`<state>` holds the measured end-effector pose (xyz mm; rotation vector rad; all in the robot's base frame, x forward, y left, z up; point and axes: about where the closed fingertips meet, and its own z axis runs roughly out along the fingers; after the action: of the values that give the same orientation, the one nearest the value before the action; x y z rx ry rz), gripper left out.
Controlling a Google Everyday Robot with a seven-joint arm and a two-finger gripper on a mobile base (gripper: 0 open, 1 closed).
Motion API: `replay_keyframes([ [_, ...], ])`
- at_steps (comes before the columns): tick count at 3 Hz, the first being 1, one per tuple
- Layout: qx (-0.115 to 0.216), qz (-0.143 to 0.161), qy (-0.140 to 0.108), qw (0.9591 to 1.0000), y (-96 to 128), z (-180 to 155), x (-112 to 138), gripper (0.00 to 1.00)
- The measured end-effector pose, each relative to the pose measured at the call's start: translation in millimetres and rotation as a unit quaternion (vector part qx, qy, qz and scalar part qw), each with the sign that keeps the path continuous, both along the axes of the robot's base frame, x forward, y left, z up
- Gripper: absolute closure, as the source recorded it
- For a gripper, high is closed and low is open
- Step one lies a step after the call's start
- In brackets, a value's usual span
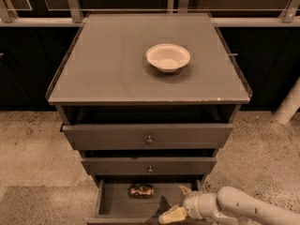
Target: Pick orange can from bottom drawer and place on counter
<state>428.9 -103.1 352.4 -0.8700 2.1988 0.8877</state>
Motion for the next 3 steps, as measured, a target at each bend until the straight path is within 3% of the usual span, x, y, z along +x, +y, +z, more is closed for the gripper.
replay_keyframes([
  [1,0.0,-0.003,0.0,1.0,1,0,-3,0.0],
  [2,-0.003,-0.017,-0.003,0.9999,12,-24,-3,0.0],
  [3,-0.002,-0.034,-0.031,0.9989,34,-55,10,0.0],
])
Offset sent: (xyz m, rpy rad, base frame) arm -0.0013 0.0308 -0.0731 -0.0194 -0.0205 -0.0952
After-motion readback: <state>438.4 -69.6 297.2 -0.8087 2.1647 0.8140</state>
